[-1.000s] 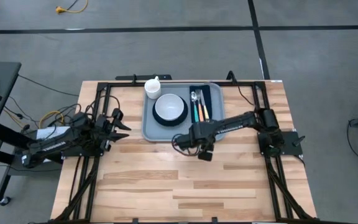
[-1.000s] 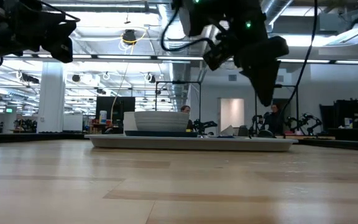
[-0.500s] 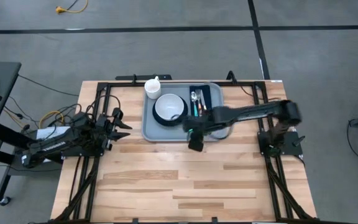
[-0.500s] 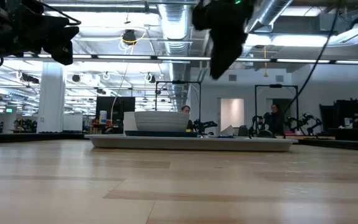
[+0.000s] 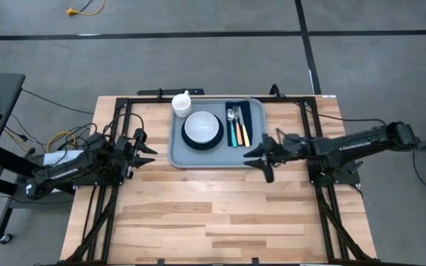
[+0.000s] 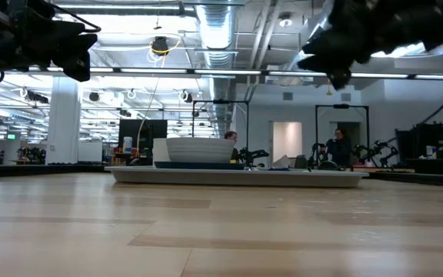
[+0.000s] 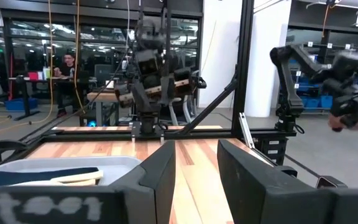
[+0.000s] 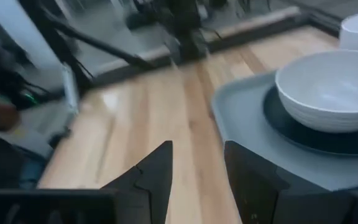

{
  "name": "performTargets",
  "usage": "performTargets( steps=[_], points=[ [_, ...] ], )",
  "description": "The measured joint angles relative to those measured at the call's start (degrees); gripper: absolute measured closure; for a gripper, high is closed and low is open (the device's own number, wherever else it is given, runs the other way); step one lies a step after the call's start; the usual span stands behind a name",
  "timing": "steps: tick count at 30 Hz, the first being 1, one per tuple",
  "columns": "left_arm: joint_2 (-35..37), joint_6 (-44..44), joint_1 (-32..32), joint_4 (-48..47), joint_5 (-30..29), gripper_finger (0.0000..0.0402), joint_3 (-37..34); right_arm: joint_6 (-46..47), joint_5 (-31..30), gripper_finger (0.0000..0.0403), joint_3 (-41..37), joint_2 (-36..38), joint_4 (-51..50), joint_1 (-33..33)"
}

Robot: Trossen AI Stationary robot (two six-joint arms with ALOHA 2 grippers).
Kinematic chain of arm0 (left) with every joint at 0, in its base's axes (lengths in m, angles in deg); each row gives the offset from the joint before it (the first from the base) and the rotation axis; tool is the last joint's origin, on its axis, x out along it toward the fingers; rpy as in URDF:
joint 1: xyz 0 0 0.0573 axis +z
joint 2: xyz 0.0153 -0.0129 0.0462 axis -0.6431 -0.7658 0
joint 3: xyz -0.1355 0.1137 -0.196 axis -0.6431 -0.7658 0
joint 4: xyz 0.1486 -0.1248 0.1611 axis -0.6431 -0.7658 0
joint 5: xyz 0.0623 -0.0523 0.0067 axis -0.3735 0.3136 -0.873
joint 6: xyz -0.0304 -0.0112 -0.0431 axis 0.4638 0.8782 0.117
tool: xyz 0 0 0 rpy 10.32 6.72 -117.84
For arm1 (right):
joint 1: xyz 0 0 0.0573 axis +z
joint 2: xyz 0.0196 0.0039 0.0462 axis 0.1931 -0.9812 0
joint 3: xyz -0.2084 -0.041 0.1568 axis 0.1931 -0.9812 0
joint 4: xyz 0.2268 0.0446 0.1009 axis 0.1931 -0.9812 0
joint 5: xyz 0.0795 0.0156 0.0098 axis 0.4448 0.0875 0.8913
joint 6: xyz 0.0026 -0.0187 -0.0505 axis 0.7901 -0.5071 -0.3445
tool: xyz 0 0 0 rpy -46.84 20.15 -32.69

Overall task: Set up tray
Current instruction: Return to Home Position

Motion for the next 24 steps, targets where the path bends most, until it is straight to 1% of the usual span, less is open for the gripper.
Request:
performTargets(
  steps=[2, 4, 8, 14, 18, 20, 24],
  points=[
    [0.0, 0.4, 0.0, 0.0, 0.0, 0.0294, 0.0, 1.0, 1.7, 0.0264, -6.6, 2.3, 9.3, -0.3],
    [0.0, 0.6, 0.0, -0.3, 0.1, 0.0294, 0.0, 2.4, 2.0, 0.0264, -12.0, 3.7, 16.6, -0.4],
    [0.0, 0.3, 0.0, -1.2, 0.5, 0.0294, 0.0, 5.0, 2.0, 0.0266, -19.0, 4.8, 26.0, 0.0],
    [0.0, -1.3, 0.0, -3.4, 0.1, 0.0294, 0.0, 5.0, 1.8, 0.0262, -24.0, 4.8, 33.3, 0.7],
    [0.0, -2.0, 0.0, -5.0, 0.1, 0.0294, 0.0, 4.9, -1.2, 0.0261, -27.9, 4.8, 38.5, 0.7],
    [0.0, -2.0, 0.0, -5.0, 0.1, 0.0294, -0.2, 4.8, -2.7, 0.0262, -27.9, 4.4, 38.3, 0.7],
    [0.0, -2.1, 0.0, -5.9, 0.1, 0.0294, -0.2, 4.2, -2.9, 0.0260, -27.9, 4.1, 38.2, 0.6]
  ],
)
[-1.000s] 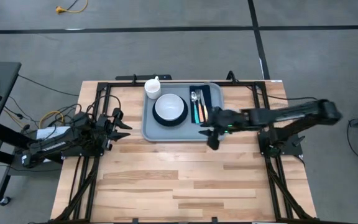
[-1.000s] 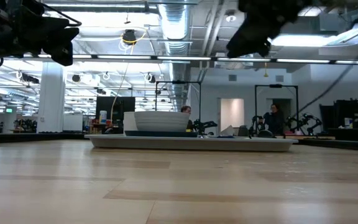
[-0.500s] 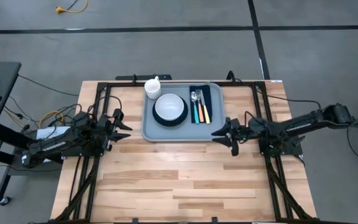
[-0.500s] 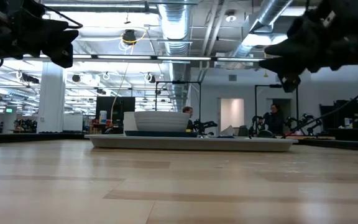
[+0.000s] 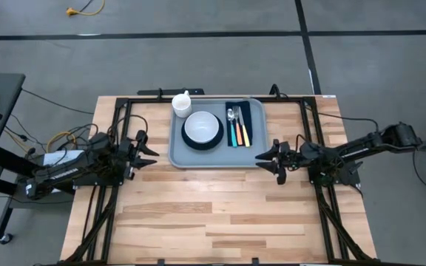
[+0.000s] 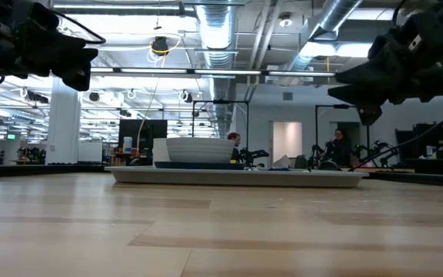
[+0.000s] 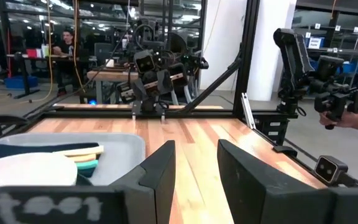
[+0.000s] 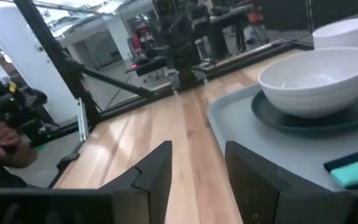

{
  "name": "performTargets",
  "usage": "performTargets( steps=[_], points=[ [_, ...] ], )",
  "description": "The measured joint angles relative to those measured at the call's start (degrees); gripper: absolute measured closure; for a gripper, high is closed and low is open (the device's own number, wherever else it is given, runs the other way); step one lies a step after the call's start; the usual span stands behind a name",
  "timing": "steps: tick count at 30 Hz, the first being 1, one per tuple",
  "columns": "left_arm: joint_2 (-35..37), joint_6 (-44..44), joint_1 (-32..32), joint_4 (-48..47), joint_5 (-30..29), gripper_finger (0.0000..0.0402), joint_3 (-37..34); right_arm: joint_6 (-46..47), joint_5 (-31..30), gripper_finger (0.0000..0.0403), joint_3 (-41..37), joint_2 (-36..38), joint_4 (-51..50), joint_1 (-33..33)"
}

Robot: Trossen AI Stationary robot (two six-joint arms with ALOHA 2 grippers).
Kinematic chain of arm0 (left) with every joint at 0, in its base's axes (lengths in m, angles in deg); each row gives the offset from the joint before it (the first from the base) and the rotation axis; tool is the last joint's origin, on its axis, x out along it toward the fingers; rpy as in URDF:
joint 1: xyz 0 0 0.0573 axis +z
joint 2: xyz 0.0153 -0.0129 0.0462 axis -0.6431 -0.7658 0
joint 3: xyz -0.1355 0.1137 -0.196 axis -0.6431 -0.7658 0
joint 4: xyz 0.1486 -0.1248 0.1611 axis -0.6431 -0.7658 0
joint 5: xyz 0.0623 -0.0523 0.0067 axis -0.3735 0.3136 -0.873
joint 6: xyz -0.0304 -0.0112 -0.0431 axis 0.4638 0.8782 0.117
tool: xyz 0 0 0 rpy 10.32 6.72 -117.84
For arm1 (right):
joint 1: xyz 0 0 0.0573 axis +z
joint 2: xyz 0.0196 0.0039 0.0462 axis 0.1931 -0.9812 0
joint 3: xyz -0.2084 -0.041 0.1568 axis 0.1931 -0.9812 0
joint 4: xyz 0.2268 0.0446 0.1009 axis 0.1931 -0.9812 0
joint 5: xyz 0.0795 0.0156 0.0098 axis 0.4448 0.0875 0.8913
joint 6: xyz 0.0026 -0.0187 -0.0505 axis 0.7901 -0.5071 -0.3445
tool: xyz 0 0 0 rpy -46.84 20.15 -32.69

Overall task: Set up tray
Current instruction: Return to Home Position

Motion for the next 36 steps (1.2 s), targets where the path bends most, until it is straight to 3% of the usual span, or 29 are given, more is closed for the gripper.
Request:
performTargets(
  steps=[3, 9, 16, 21, 30, 36],
  points=[
    [0.0, -0.2, -0.1, -0.9, 1.8, 0.0294, 0.0, 0.0, -1.4, 0.0259, 0.0, -0.7, 0.0, 0.2],
    [0.0, -0.2, -4.1, -1.8, 4.9, 0.0294, -0.1, -1.7, -9.8, 0.0261, 0.0, -4.7, 3.2, 3.4],
    [0.0, -0.9, -9.7, -1.8, -2.5, 0.0294, -0.1, -8.0, -10.9, 0.0258, -0.1, -12.1, 15.6, 6.7],
    [0.0, -1.1, -11.4, -1.8, -4.3, 0.0294, -0.2, -10.4, -14.8, 0.0257, -0.1, -14.9, 19.8, 6.8],
    [-0.3, -0.6, -13.6, -1.8, -4.3, 0.0294, -0.2, -15.4, -12.9, 0.0252, -0.1, -2.2, 18.4, 4.1],
    [-0.3, -0.5, -14.4, -1.8, -4.4, 0.0294, -0.3, -16.0, -9.5, 0.0250, -0.1, 9.9, 11.1, 4.7]
  ],
)
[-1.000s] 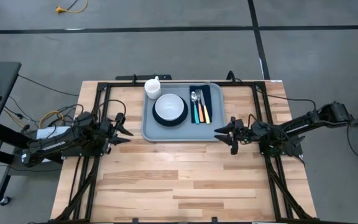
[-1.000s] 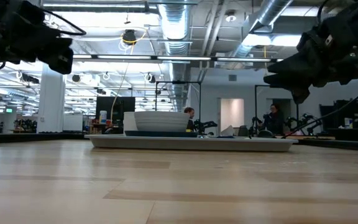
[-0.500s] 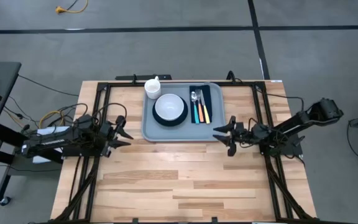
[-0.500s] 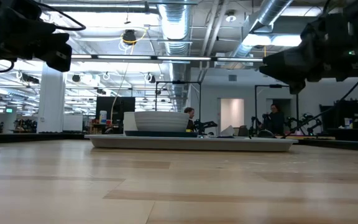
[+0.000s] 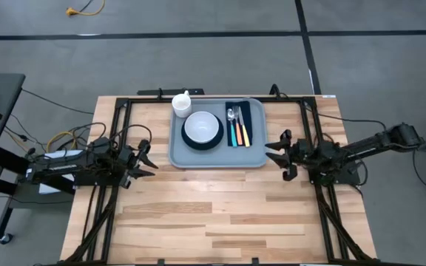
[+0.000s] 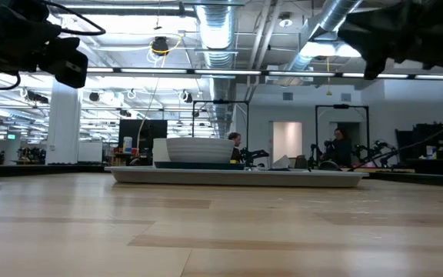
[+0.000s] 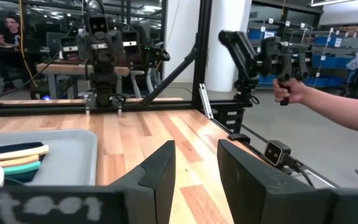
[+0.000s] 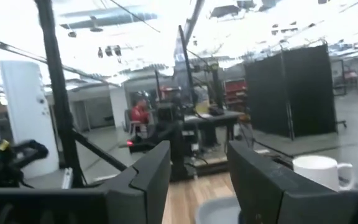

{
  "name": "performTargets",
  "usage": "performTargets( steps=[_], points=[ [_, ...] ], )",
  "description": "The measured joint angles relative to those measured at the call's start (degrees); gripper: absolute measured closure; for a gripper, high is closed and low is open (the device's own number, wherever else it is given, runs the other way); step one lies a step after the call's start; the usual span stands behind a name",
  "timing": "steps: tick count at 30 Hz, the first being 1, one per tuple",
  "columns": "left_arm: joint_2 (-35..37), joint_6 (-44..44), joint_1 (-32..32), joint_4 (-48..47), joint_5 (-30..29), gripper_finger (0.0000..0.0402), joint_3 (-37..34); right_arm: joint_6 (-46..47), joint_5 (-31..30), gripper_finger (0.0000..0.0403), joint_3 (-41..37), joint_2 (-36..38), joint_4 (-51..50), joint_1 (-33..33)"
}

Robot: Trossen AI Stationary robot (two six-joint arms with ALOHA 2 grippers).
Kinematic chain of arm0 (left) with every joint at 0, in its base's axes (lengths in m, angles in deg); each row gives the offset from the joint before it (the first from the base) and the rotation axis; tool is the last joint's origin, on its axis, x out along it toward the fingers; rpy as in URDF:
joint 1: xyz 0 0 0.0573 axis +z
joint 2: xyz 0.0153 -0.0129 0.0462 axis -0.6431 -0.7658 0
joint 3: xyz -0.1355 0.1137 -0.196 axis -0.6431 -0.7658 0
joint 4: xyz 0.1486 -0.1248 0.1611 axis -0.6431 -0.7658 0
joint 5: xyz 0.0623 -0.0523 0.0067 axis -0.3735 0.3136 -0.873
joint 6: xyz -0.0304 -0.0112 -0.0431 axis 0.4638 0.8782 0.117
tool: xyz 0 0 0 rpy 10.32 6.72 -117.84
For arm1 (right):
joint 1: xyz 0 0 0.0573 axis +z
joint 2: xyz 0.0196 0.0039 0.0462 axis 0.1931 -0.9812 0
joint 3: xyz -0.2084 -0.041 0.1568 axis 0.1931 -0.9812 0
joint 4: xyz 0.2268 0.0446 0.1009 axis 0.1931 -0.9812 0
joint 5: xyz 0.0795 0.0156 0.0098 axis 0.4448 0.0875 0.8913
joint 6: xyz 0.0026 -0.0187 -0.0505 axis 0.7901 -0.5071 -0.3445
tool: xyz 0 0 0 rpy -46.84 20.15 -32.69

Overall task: Set up tray
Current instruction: Return to Home Position

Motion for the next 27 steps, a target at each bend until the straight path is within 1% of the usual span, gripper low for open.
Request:
performTargets(
  steps=[5, 8, 13, 16, 19, 23, 27],
  points=[
    [0.0, 0.8, -0.3, 0.0, 0.0, 0.0294, 0.0, -1.5, 0.2, 0.0251, 0.0, 13.5, -9.6, 0.7],
    [0.0, 1.1, -0.3, 0.0, 0.0, 0.0294, 0.0, -1.1, 0.1, 0.0252, 0.0, 22.0, -17.9, 0.7],
    [0.0, 1.1, -0.3, 0.0, 0.0, 0.0294, 0.0, 4.9, -1.0, 0.0252, 0.0, 34.5, -35.7, 0.7],
    [0.0, 1.1, -0.3, 0.0, 0.0, 0.0294, 0.0, 8.5, -1.4, 0.0252, 0.0, 40.3, -43.5, 0.7],
    [0.0, 1.1, -0.3, 0.0, -0.1, 0.0294, 0.0, 8.8, -0.9, 0.0252, 0.0, 44.6, -48.5, 0.7],
    [-0.5, 0.9, -0.3, 0.0, -0.2, 0.0294, 0.0, 4.7, -0.6, 0.0252, 0.0, 44.6, -50.1, 1.1],
    [-2.1, -0.1, -0.3, 0.0, -1.3, 0.0294, 0.0, 4.3, -1.1, 0.0252, 0.0, 44.5, -57.2, 1.9]
  ],
)
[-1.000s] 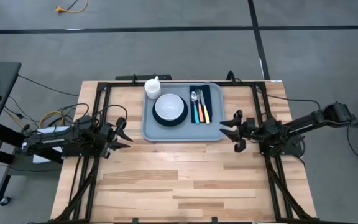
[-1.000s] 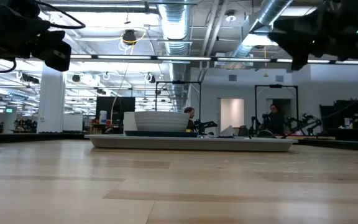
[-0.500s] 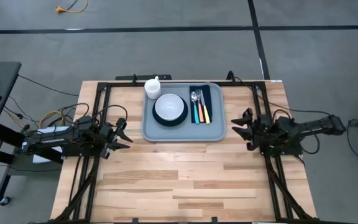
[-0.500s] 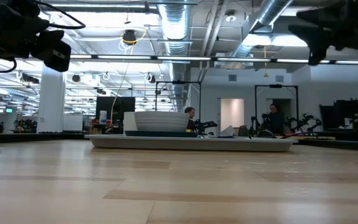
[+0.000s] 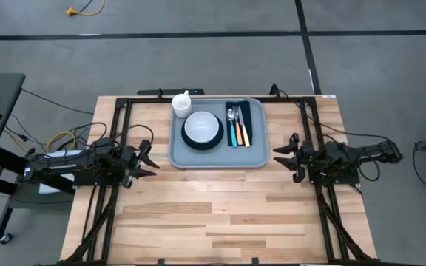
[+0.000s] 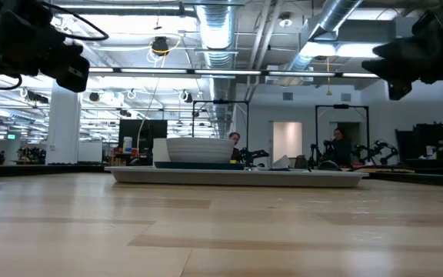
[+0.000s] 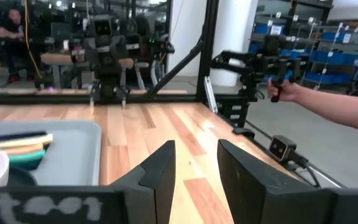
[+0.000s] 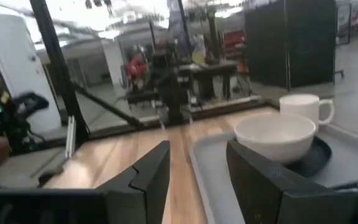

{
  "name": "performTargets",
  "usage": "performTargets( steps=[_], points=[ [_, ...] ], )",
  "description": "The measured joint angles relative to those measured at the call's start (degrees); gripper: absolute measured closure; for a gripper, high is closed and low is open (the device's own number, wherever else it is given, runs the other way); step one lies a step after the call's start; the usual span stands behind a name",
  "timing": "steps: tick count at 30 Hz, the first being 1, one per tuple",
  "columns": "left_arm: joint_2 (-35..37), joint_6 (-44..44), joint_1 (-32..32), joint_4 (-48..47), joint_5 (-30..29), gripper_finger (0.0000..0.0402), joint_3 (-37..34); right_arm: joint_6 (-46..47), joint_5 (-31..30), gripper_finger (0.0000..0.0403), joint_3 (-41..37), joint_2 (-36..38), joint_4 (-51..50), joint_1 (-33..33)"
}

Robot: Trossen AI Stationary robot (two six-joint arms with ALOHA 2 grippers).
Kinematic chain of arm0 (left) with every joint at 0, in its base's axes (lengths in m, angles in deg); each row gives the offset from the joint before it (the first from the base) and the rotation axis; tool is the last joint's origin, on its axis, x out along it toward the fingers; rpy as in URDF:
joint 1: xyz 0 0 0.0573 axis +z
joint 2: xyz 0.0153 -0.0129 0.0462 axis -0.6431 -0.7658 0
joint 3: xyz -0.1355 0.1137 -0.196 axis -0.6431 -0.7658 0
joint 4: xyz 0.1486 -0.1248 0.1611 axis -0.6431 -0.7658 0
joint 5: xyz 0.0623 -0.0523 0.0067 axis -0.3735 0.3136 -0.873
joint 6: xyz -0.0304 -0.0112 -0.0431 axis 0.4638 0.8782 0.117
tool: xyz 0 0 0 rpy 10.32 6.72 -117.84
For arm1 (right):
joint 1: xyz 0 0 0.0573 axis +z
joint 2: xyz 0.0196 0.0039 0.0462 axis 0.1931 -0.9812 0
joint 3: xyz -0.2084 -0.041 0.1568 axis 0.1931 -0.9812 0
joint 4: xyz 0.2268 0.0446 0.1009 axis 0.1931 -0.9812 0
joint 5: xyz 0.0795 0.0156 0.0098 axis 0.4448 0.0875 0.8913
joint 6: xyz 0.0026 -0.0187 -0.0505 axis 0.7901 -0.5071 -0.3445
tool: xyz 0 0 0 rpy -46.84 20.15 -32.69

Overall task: Set up tray
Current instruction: Return to Home Position

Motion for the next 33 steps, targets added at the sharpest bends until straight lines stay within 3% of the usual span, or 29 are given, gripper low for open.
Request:
performTargets(
  steps=[10, 33],
  points=[
    [-3.4, -0.2, 0.0, -0.1, -0.4, 0.0294, 0.0, -1.7, 0.7, 0.0252, 0.0, -1.9, -1.1, 1.4],
    [-3.5, 2.1, 0.0, -0.1, -0.4, 0.0294, 0.0, -1.7, 0.7, 0.0253, 0.0, -1.9, -1.1, 1.4]
  ],
)
